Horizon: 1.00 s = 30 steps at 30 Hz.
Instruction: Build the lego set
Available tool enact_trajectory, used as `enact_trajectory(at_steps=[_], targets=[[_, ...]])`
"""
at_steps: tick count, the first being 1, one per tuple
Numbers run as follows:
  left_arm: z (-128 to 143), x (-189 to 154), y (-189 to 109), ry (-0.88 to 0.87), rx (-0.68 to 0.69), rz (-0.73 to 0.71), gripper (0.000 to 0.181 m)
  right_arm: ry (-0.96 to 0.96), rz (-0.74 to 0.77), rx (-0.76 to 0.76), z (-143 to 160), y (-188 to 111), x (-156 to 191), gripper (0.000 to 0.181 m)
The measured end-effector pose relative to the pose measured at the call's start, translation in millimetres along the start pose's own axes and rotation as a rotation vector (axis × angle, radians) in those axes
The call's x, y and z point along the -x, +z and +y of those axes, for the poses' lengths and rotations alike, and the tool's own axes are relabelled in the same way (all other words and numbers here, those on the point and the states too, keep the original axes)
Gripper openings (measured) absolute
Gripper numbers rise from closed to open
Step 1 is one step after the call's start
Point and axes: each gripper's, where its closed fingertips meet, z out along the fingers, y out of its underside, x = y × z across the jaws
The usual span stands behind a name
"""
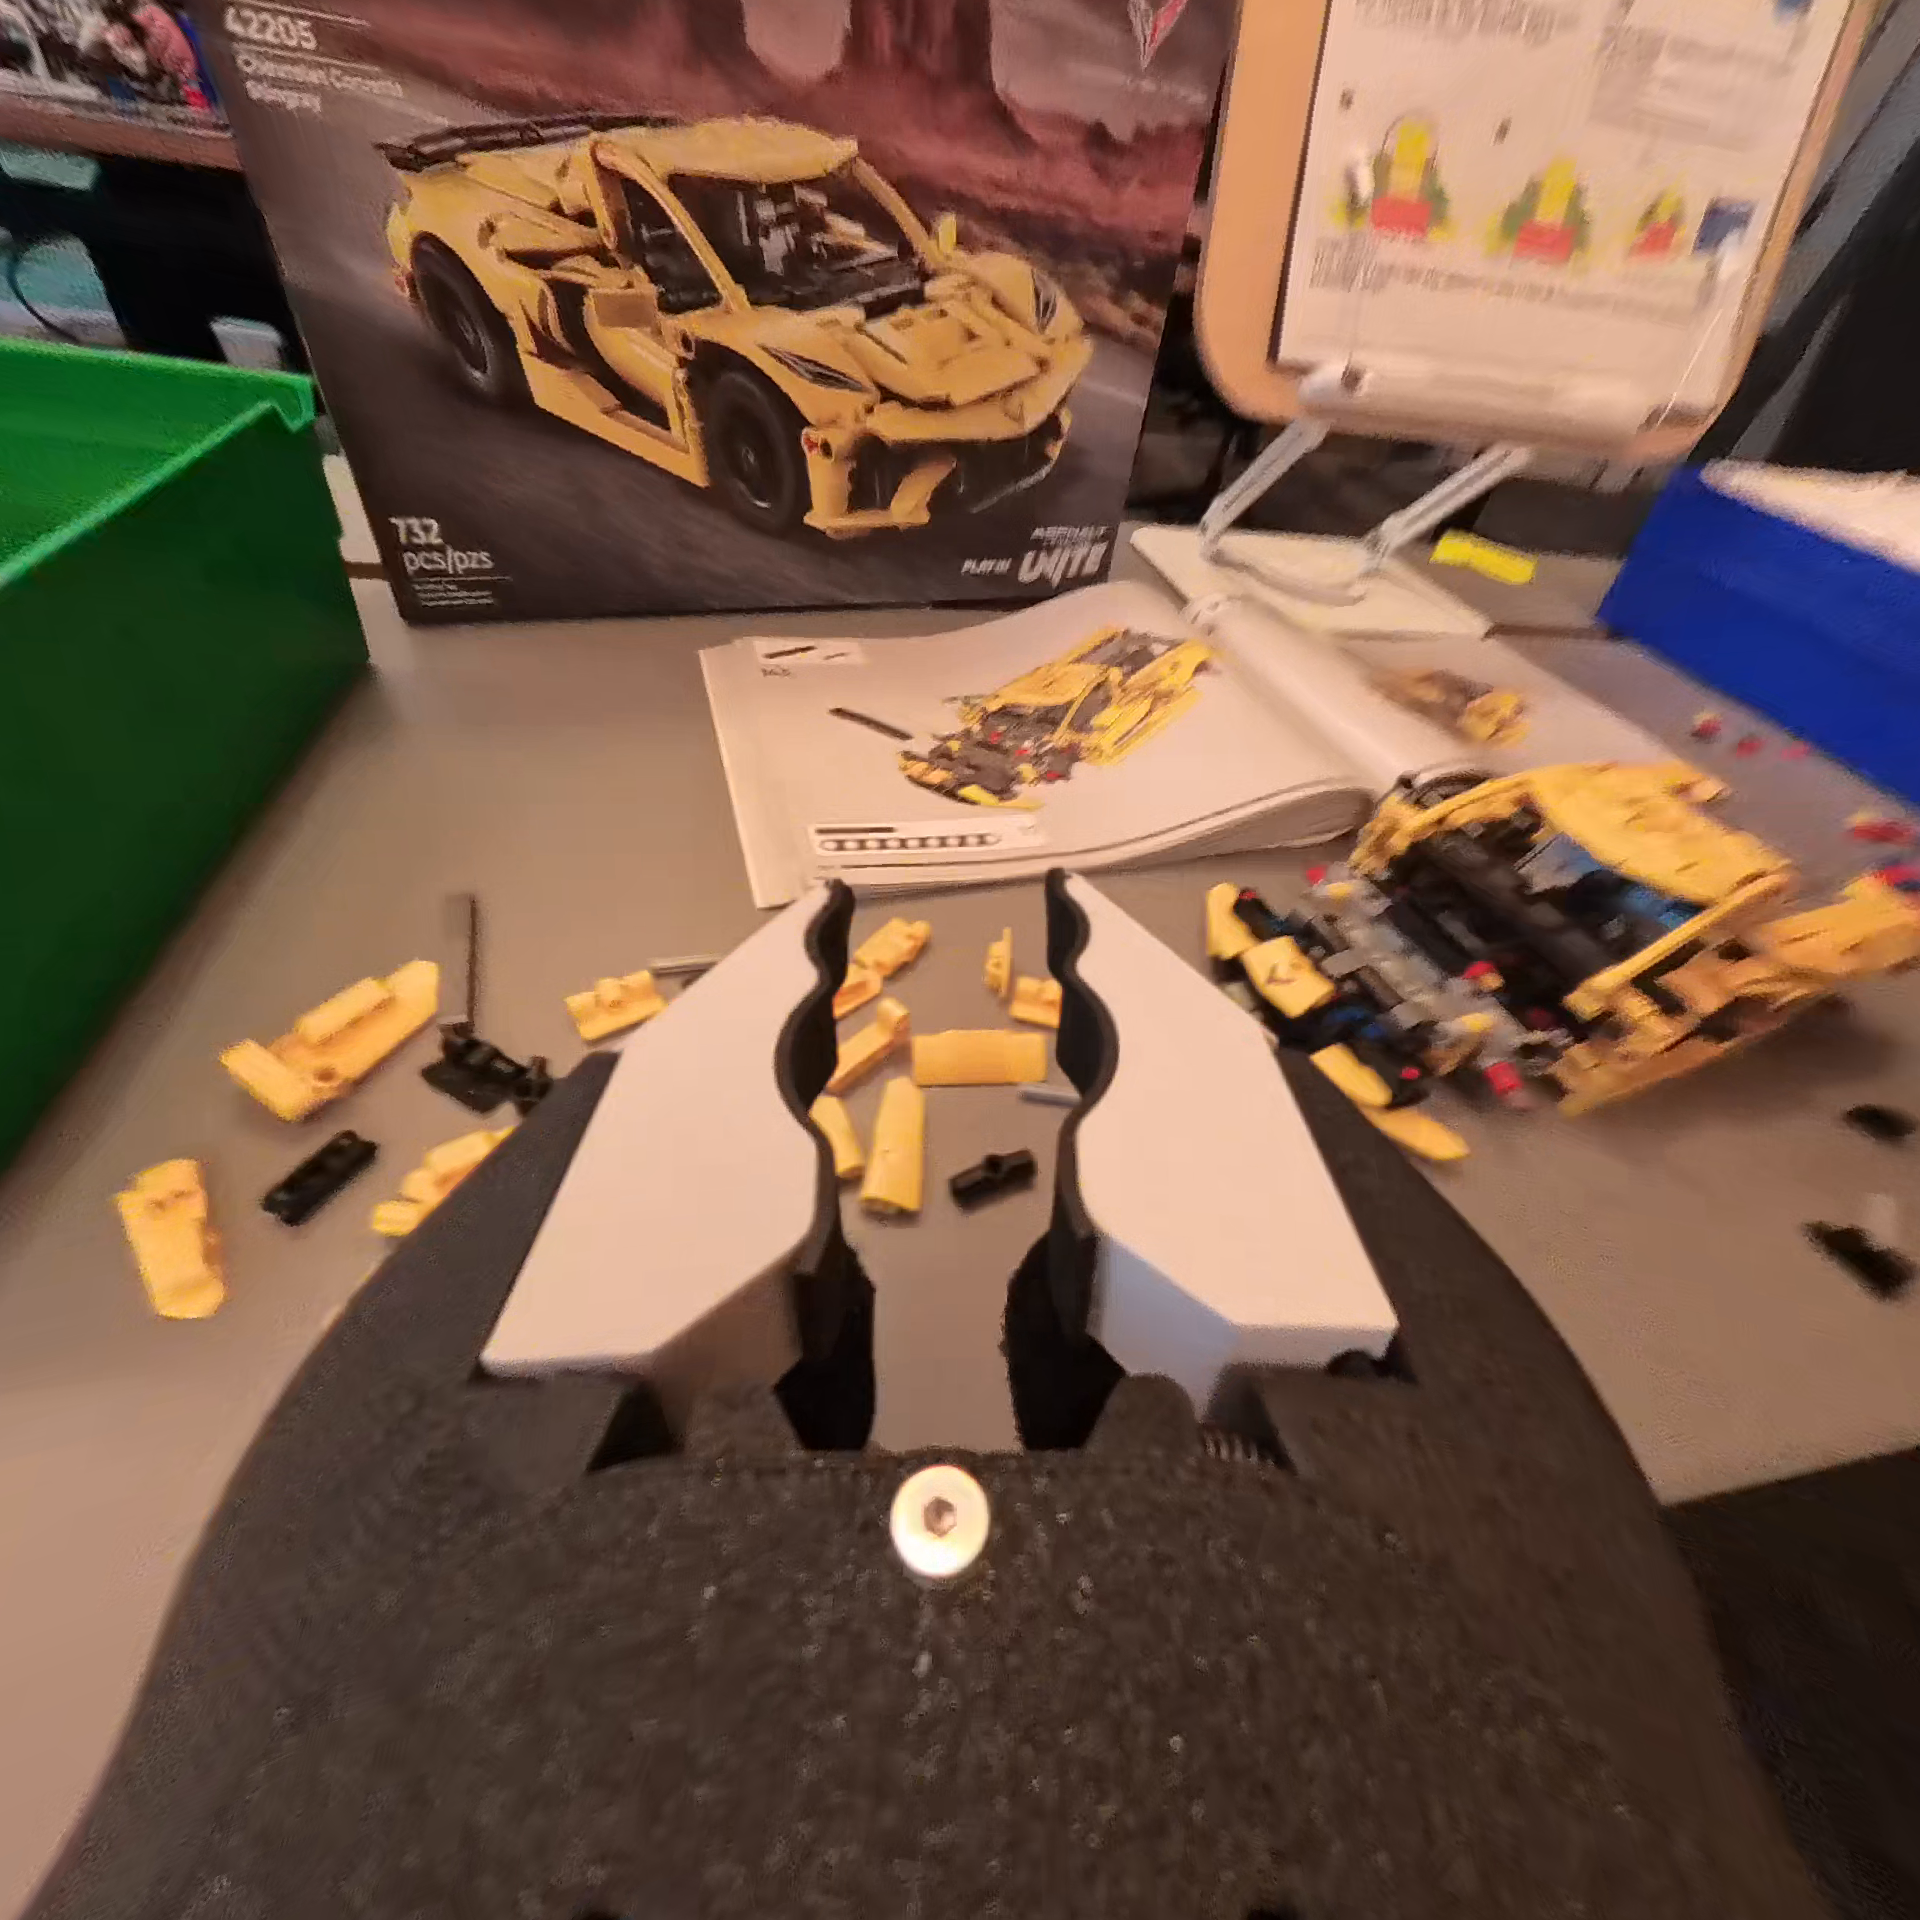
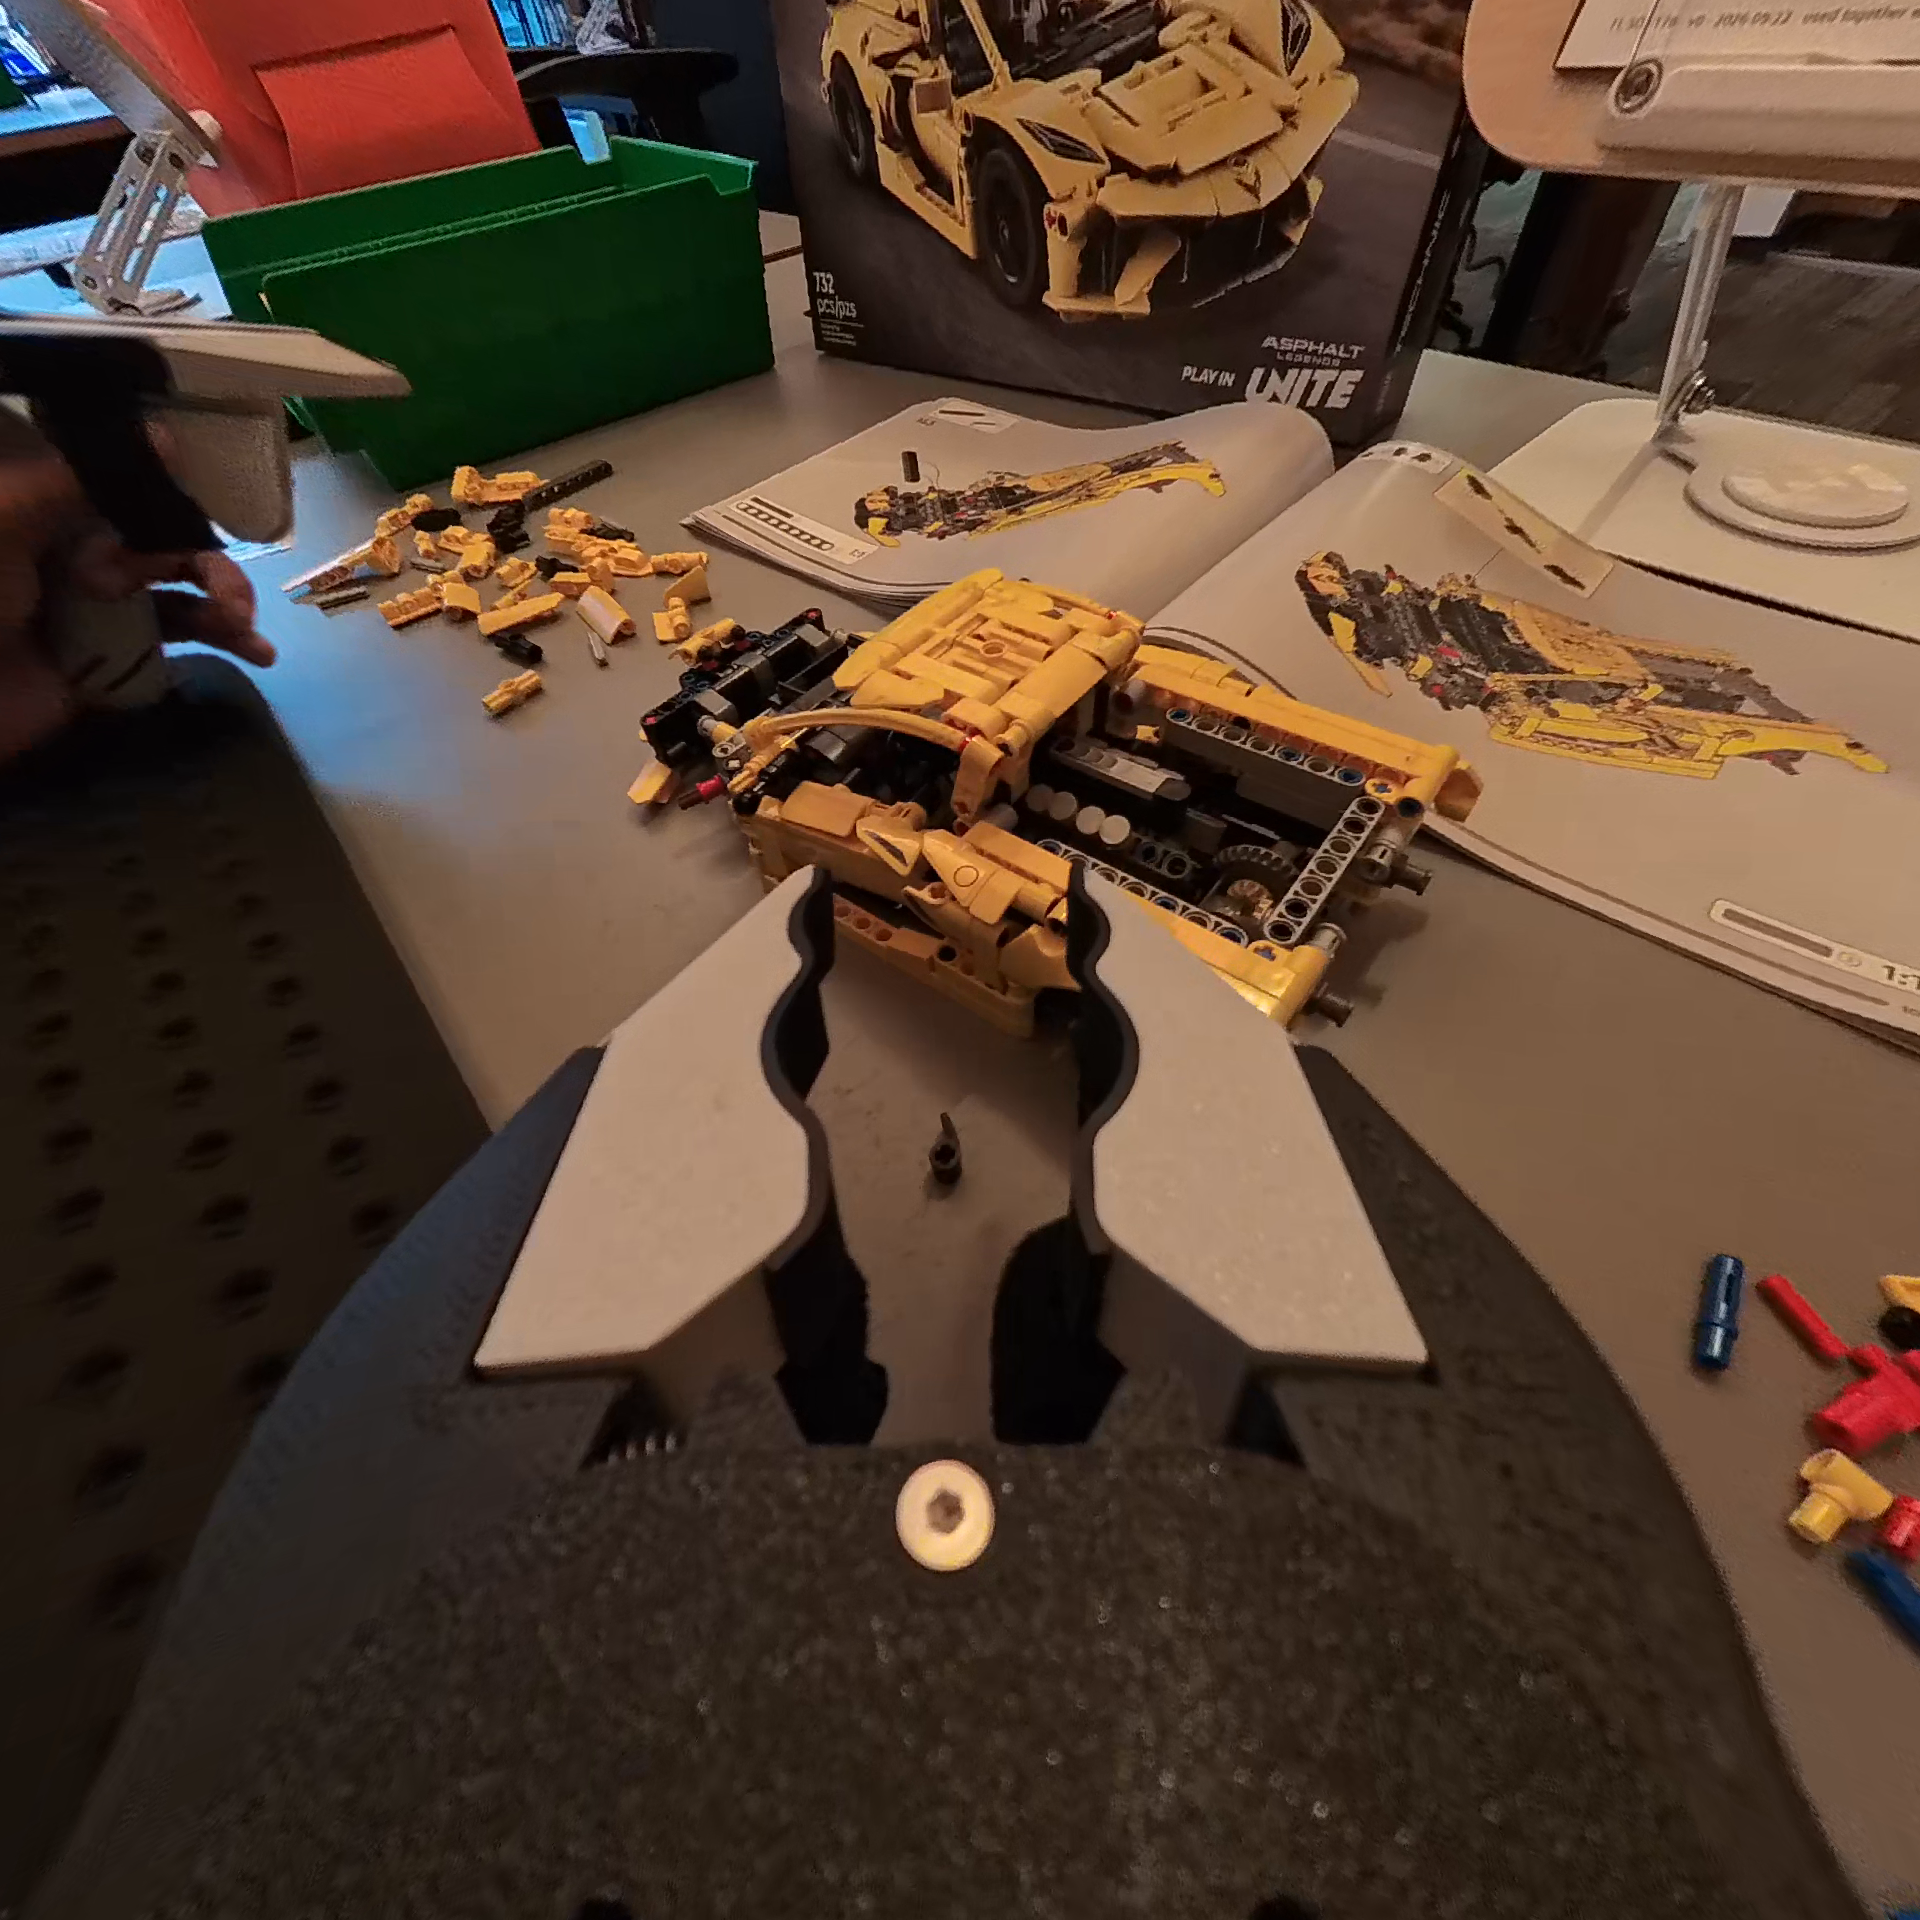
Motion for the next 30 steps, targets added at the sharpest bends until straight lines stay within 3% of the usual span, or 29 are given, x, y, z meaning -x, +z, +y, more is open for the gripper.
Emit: enact_trajectory(at_steps=[4,8,13,15,18,22,26,30], targets=[[9.9,3.1,16.8,0.111,0.082,-0.025,0.038,-0.013,-0.005,-0.014,-1.6,-1.6,2.1,0.043],[-3.0,9.8,17.3,0.210,-0.009,-0.133,0.038,-0.013,-0.018,-0.021,-2.2,-2.1,3.6,0.043],[-4.0,11.8,15.8,0.290,-0.021,-0.220,0.038,0.024,0.005,-0.069,-10.4,-10.7,-6.2,0.046],[-2.0,10.7,17.1,0.296,-0.008,-0.217,0.038,0.024,0.060,-0.045,-14.1,-28.0,-24.6,0.049],[2.8,6.4,19.7,0.305,0.021,-0.192,0.038,-0.054,0.294,0.048,-19.0,-79.6,-83.7,0.048],[6.9,6.4,22.5,0.326,0.048,-0.202,0.038,0.004,0.522,0.150,4.4,-156.1,-158.4,0.043],[10.9,3.5,25.2,0.357,0.072,-0.198,0.038,0.234,0.510,0.023,4.6,-188.4,-180.6,0.040],[8.8,4.1,24.2,0.374,0.059,-0.218,0.038,0.171,0.574,0.090,13.2,-200.0,-188.7,0.037]])
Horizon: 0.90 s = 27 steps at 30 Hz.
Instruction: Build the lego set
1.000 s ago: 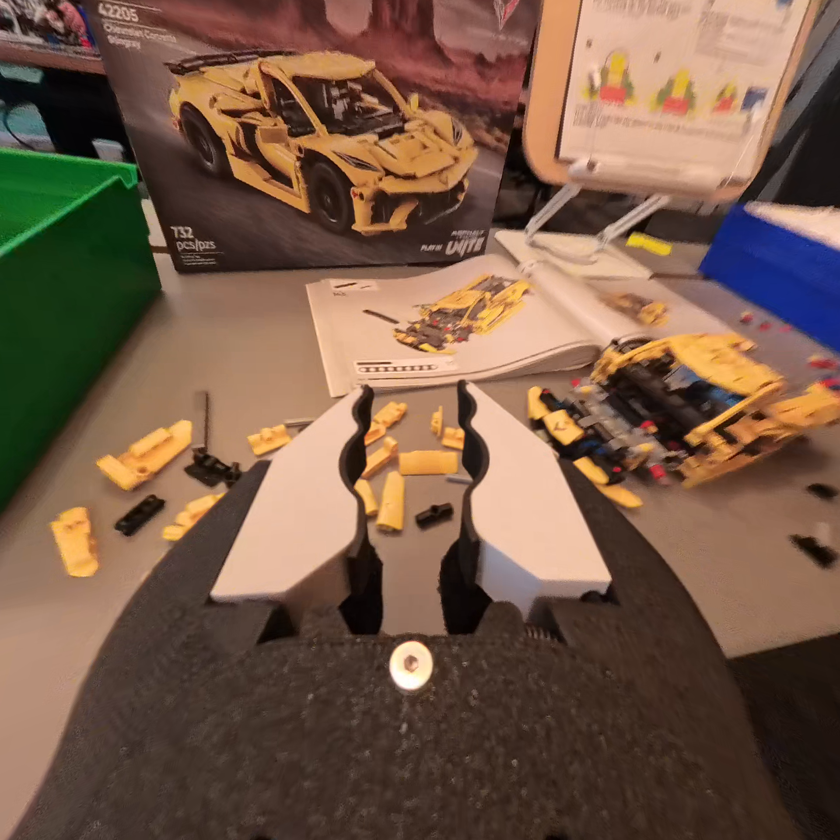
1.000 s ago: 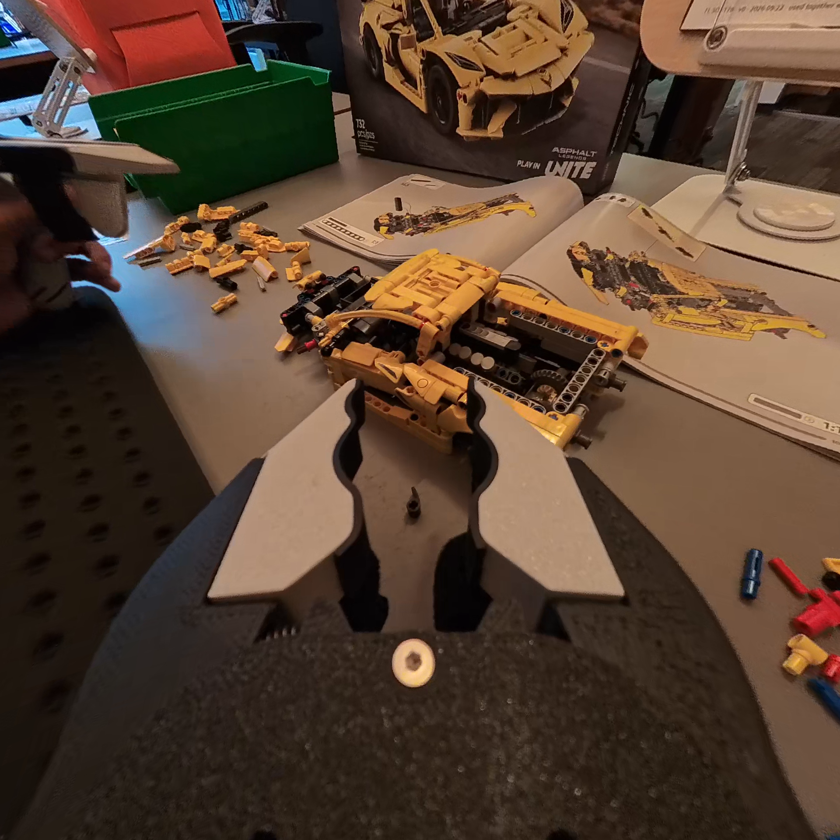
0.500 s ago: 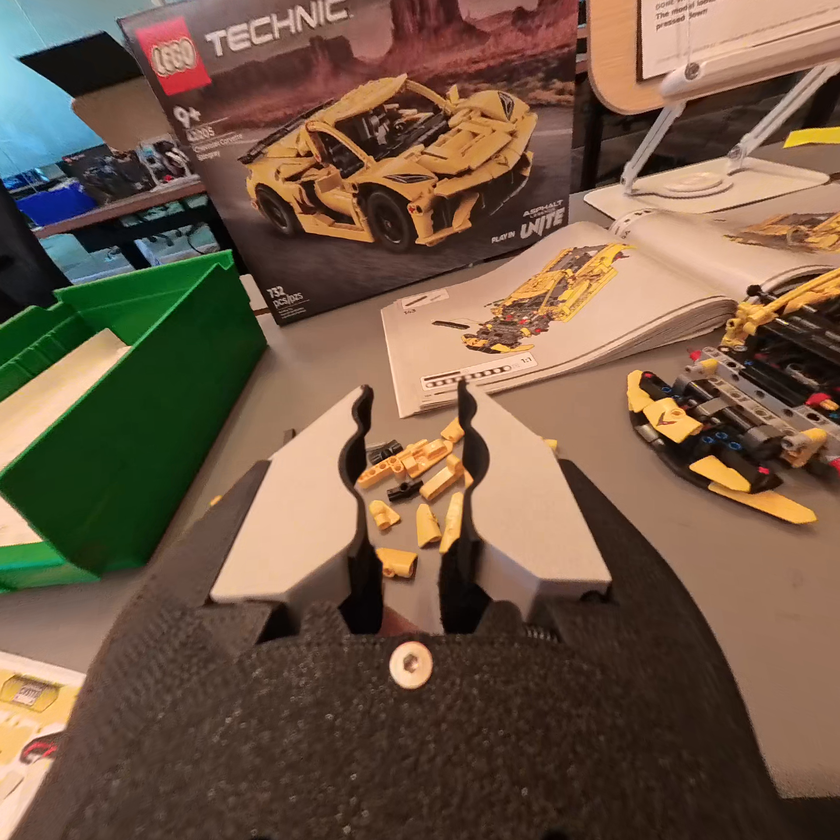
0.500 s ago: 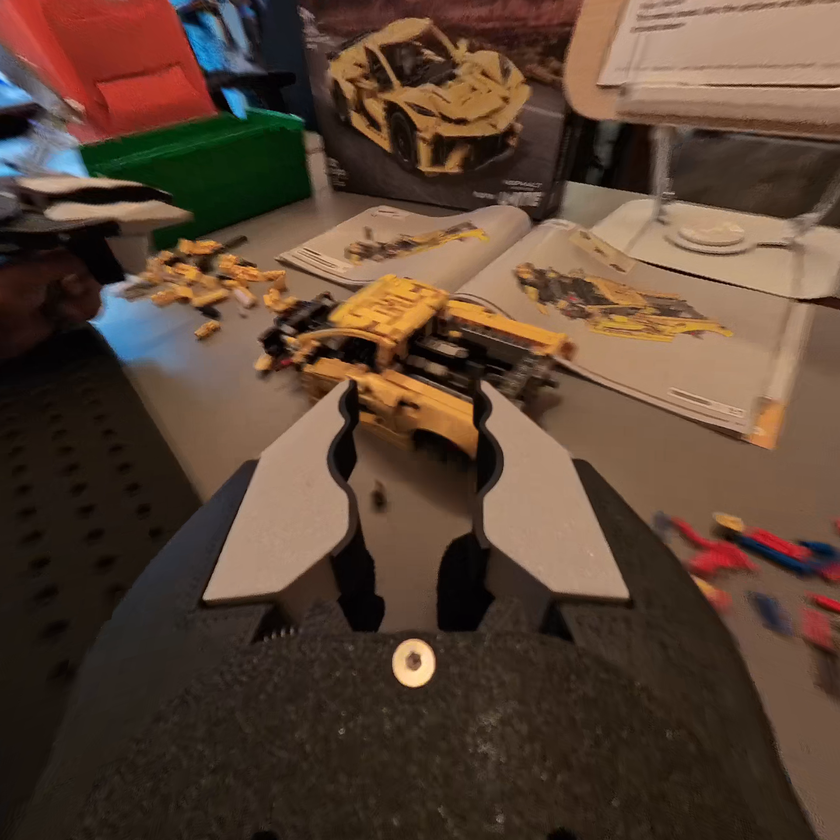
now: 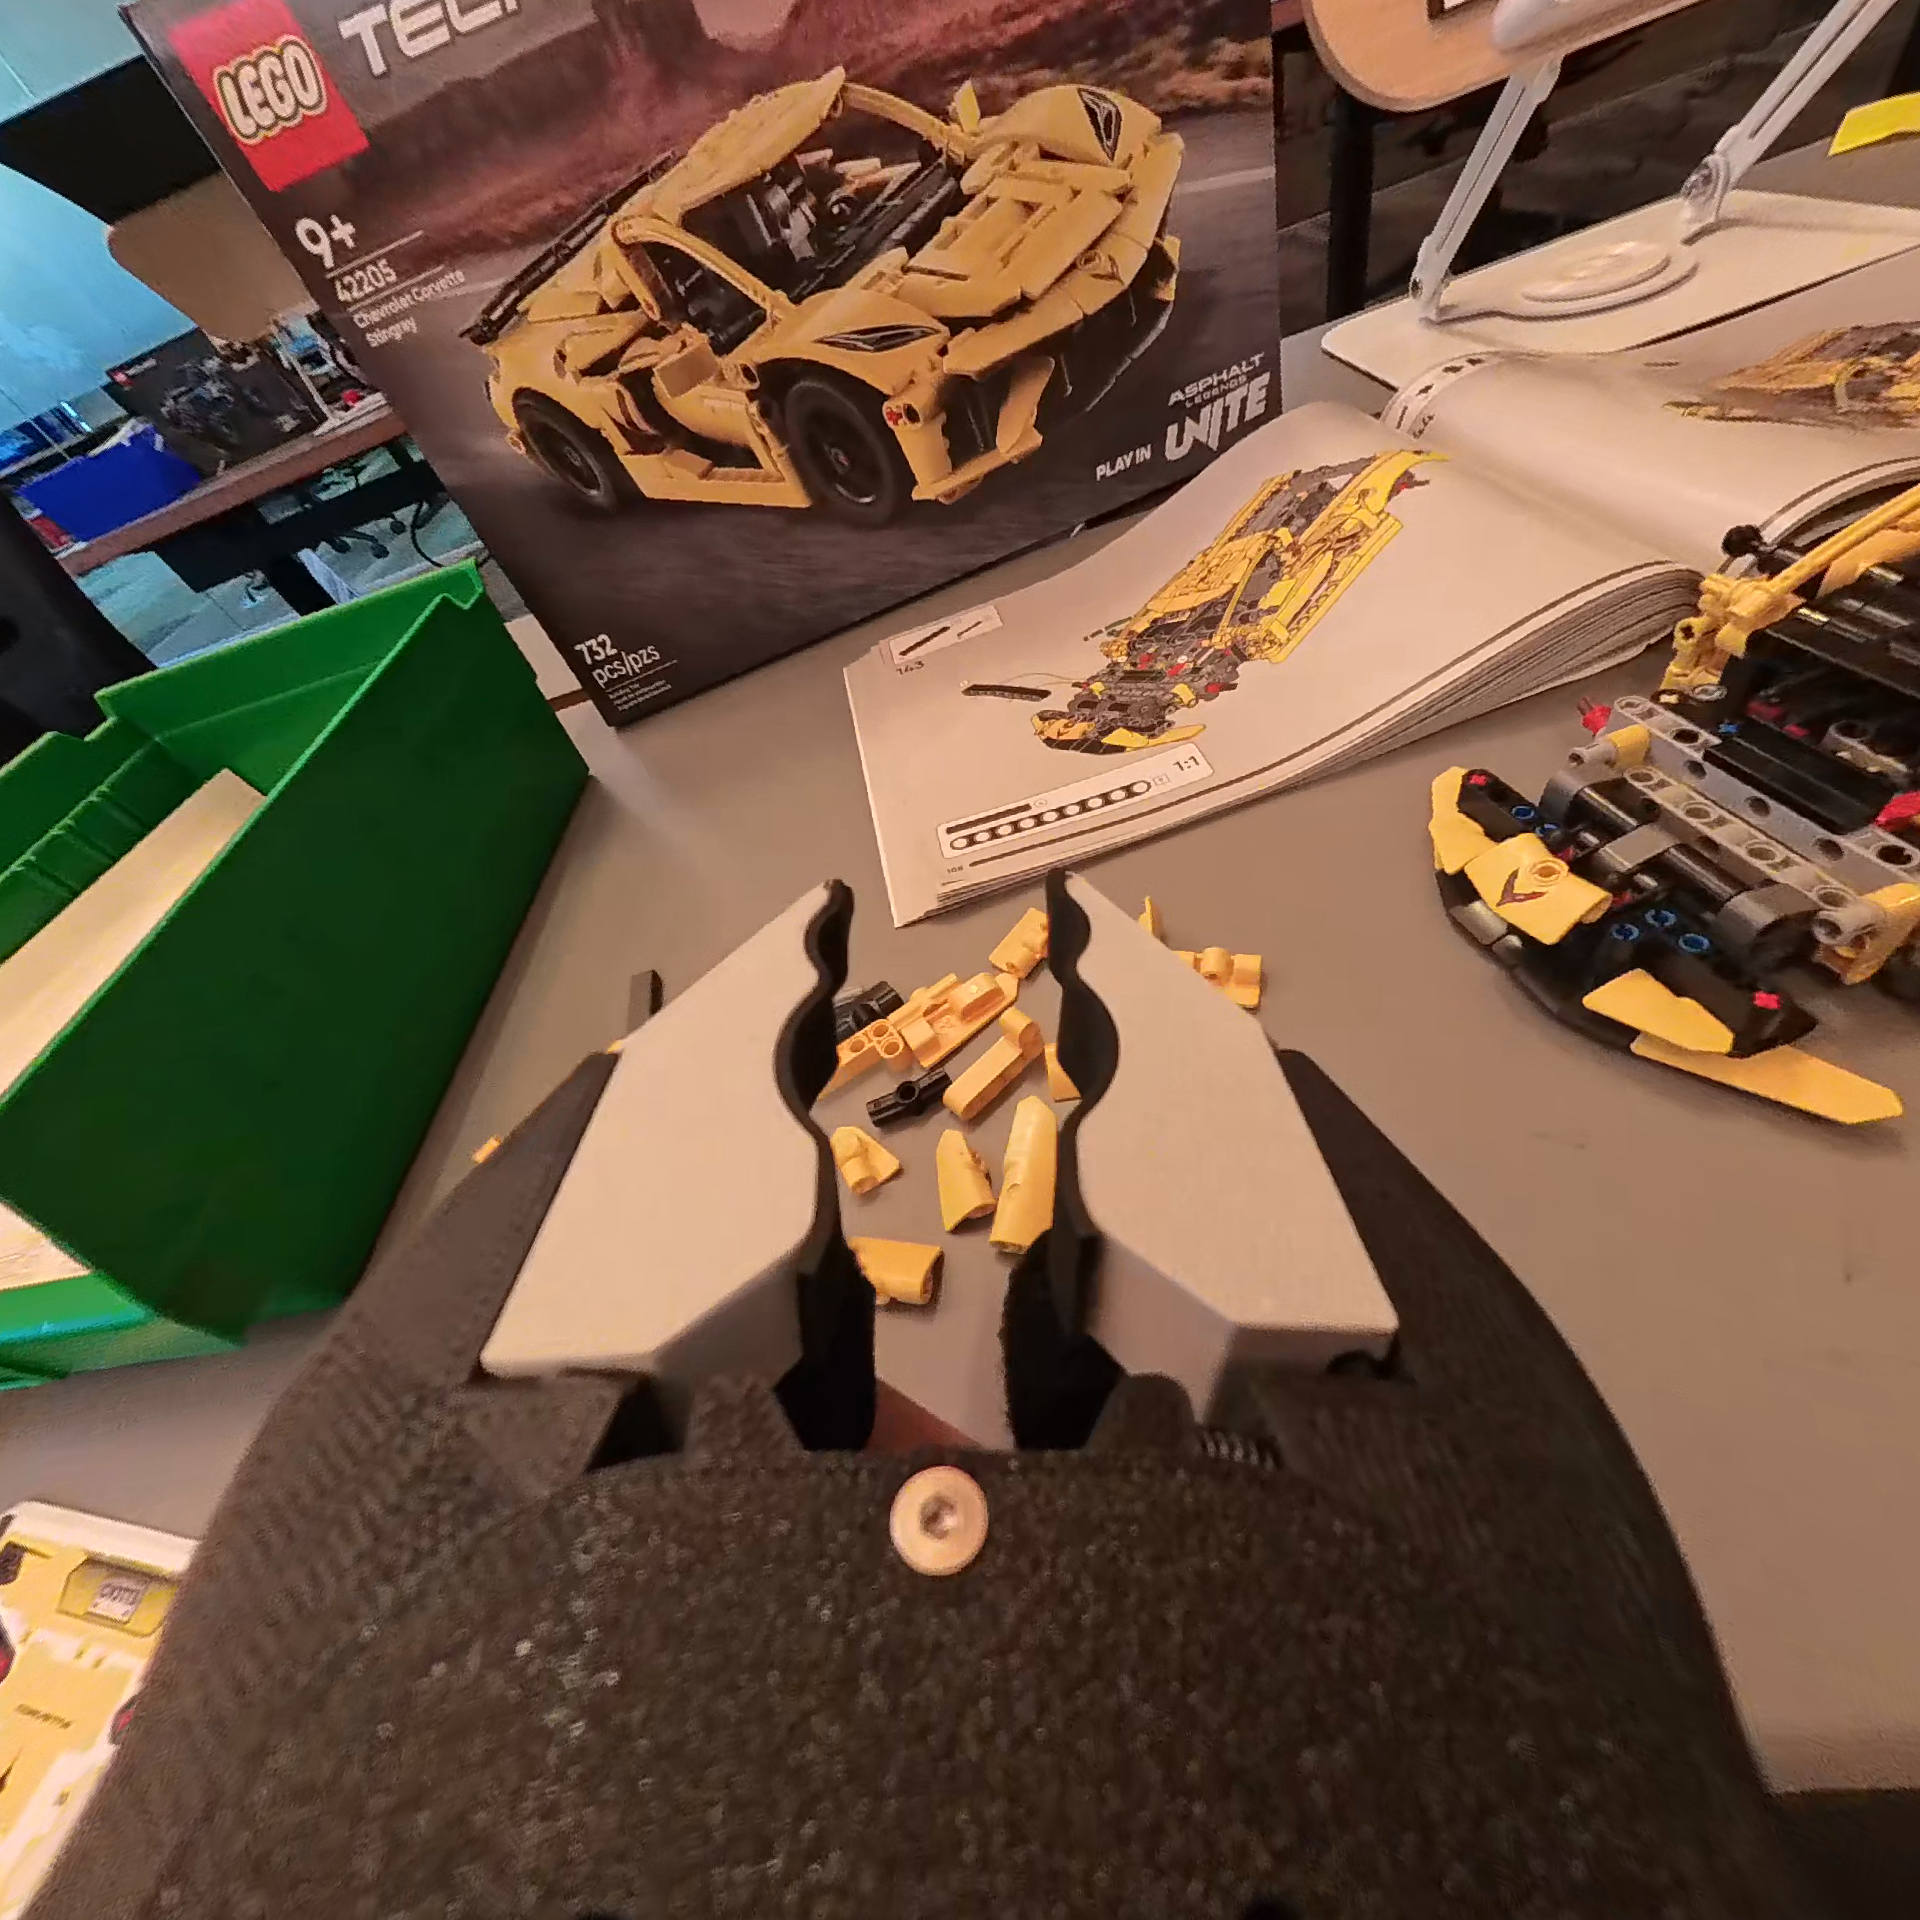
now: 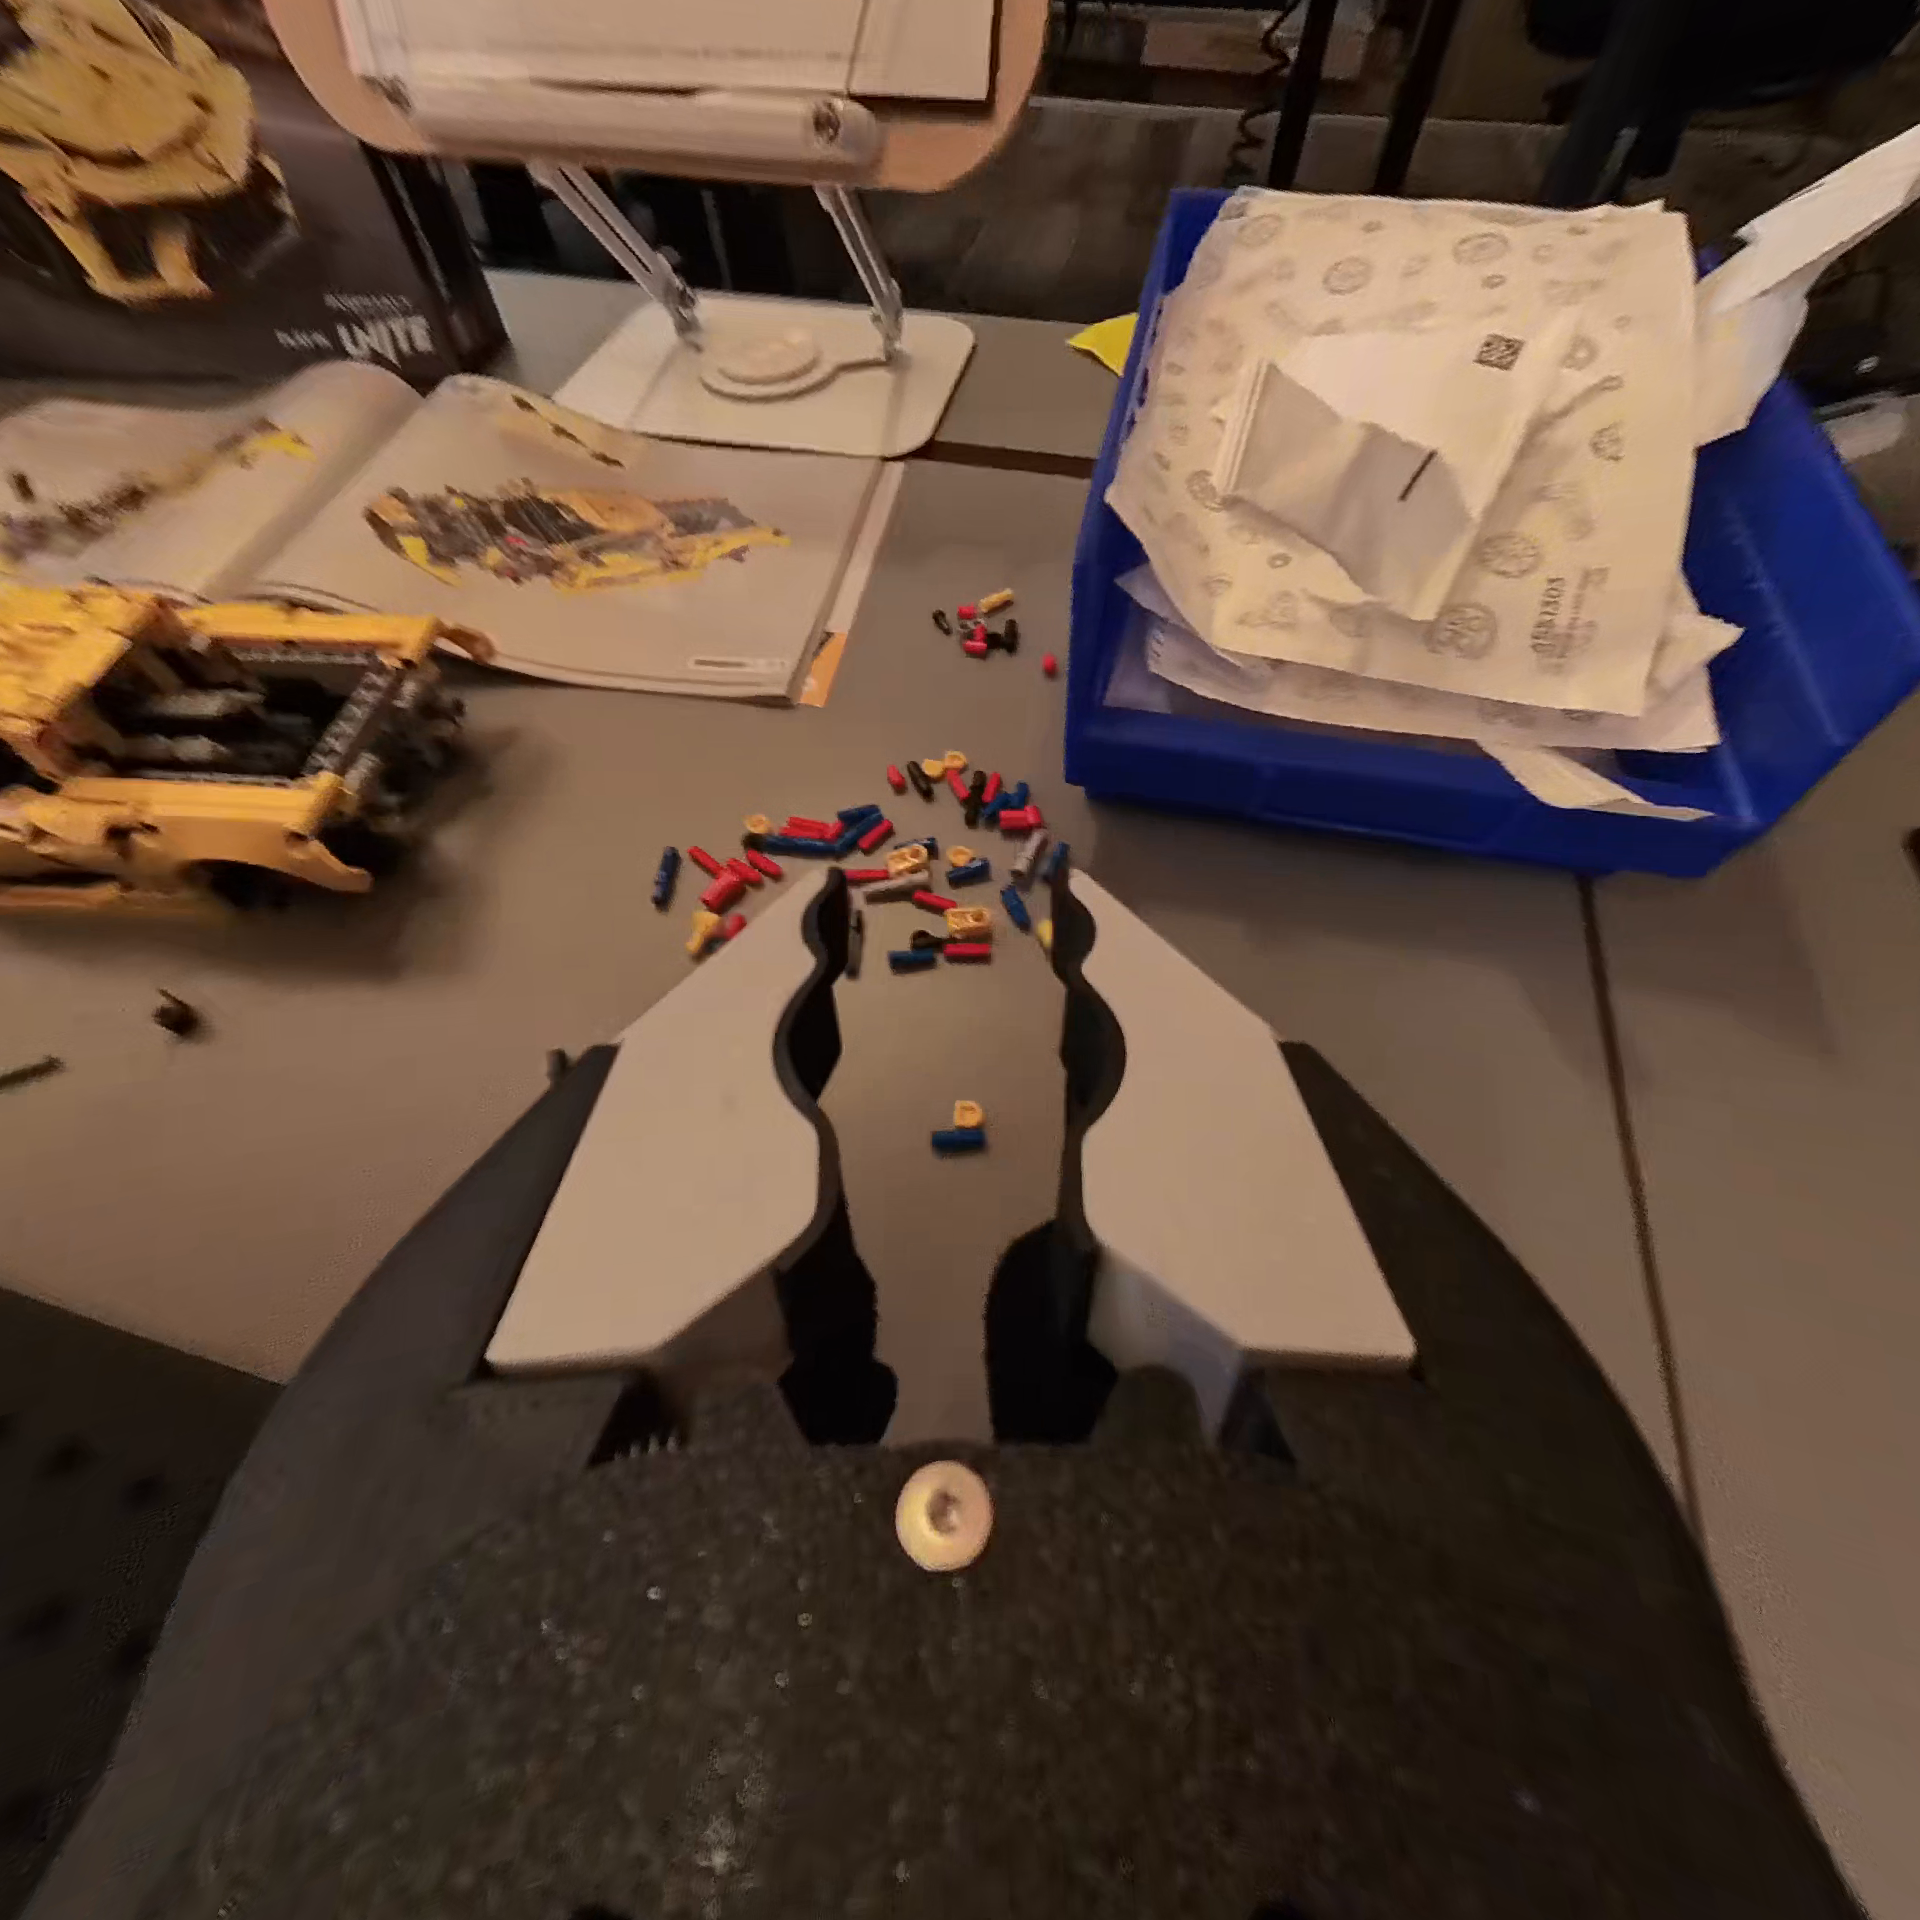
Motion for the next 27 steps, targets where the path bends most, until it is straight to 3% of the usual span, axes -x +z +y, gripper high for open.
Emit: enact_trajectory(at_steps=[4,8,12,14,27], targets=[[-0.2,2.3,-0.4,-0.023,-0.004,0.000,0.038,-0.009,0.006,0.079,15.1,0.3,-6.1,0.034],[-0.5,4.0,-1.0,-0.053,-0.009,0.011,0.038,-0.012,-0.040,0.255,49.7,2.6,-6.3,0.033],[0.7,2.9,-0.3,-0.062,-0.003,0.026,0.038,0.035,-0.322,0.417,74.0,-4.2,39.1,0.038],[0.4,3.0,-0.5,-0.060,-0.005,0.023,0.038,0.017,-0.371,0.457,78.1,-6.9,51.1,0.032],[-3.8,5.1,-5.4,-0.100,-0.044,0.042,0.038,-0.237,-0.608,0.492,75.7,-17.5,139.4,0.035]])
